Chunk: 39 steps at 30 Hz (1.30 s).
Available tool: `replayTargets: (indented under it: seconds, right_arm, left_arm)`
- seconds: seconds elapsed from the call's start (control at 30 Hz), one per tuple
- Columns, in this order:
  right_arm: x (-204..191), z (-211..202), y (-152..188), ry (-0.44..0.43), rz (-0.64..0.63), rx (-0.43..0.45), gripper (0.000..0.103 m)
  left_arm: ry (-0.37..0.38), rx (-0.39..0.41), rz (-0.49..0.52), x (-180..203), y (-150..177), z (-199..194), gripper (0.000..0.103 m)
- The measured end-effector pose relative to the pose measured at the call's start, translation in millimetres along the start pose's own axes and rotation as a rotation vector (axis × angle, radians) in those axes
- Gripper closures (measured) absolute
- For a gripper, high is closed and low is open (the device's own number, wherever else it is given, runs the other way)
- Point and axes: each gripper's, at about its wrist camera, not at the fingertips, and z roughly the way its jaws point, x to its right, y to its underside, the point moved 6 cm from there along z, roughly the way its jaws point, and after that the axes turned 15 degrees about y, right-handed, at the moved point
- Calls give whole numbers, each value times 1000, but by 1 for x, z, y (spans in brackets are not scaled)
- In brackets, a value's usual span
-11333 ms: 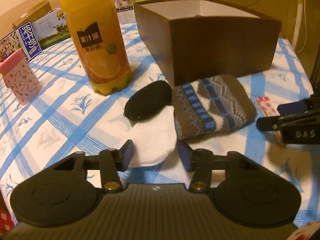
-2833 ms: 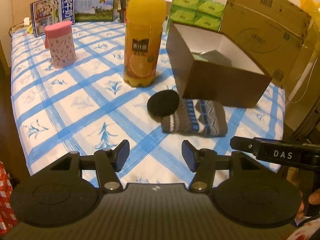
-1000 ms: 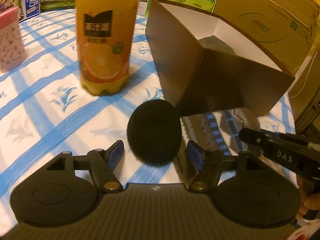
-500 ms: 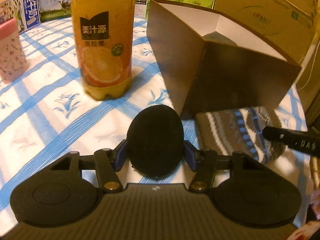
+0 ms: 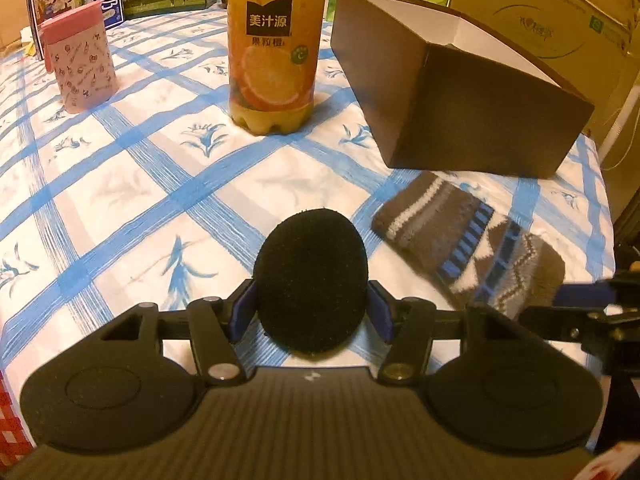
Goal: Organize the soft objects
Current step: 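Lift the black sponge with the left tool while the right tool regrips and lifts the sock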
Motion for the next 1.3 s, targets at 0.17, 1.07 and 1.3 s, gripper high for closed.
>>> replayTargets:
  seconds: [0.17, 1.07, 1.3]
  right_arm:
    - [11, -5, -7, 65, -52, 77, 28]
    - [-37, 70, -25, 8, -174, 68, 13]
    - [-41, 67, -20, 37, -245, 112, 26]
  left_arm:
    - [-8, -8, 24, 4, 2, 0, 43]
    - [-48, -13, 18, -9, 3, -1, 33]
    - [-52, -14, 40, -11, -4, 9, 38]
